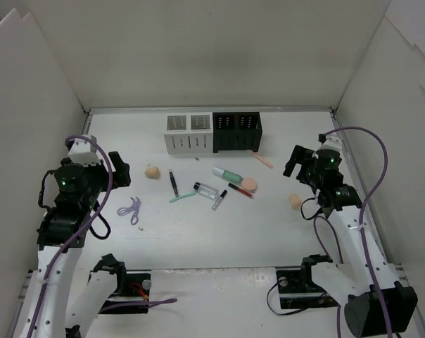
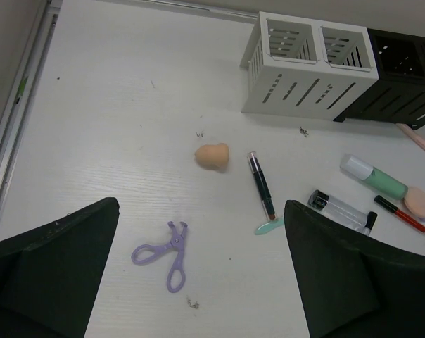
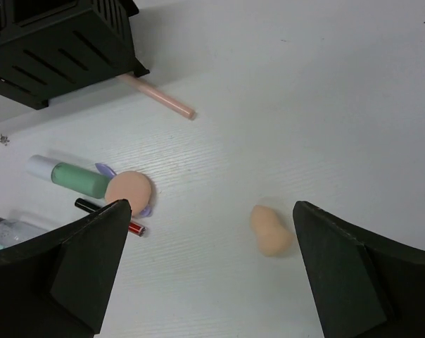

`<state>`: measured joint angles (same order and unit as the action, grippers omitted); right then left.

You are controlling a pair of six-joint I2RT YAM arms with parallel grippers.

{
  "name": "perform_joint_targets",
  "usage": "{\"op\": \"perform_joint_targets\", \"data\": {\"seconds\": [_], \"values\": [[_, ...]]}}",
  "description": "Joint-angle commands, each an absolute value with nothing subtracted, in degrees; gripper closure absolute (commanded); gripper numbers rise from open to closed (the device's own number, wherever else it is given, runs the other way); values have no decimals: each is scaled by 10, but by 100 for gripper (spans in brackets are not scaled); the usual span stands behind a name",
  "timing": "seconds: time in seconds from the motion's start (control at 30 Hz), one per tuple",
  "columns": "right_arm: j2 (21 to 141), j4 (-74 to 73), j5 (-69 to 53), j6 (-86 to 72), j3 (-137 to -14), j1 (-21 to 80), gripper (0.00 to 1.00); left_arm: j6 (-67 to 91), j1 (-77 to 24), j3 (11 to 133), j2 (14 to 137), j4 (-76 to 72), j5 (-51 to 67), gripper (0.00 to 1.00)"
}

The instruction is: Organize the makeup

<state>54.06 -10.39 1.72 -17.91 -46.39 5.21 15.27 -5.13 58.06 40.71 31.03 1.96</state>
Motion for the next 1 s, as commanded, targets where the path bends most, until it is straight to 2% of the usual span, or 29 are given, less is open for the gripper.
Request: {"op": "perform_joint_targets", "data": {"seconds": [0.0, 0.2, 0.4, 0.47, 0.63, 0.7, 0.97], "values": [[536, -91, 54, -178, -492, 49, 2, 142, -47, 614, 414, 284, 39, 1], [523, -120, 89, -178, -498, 50, 2, 142, -47, 617, 418, 289, 37, 0], [561, -162, 122, -184, -518, 50, 6, 141, -47, 617, 421, 293, 24, 0], [598, -182, 118, -185, -524, 47, 10, 141, -47, 618, 423, 294, 25, 1], [731, -208, 69, -178, -557, 27, 12, 142, -47, 627, 432, 309, 18, 1], [792, -219, 50, -178, -575, 22, 17, 143, -47, 623, 428, 308, 11, 1], [903, -218, 6, -171, -574, 8, 24, 145, -47, 628, 440, 309, 25, 1]]}}
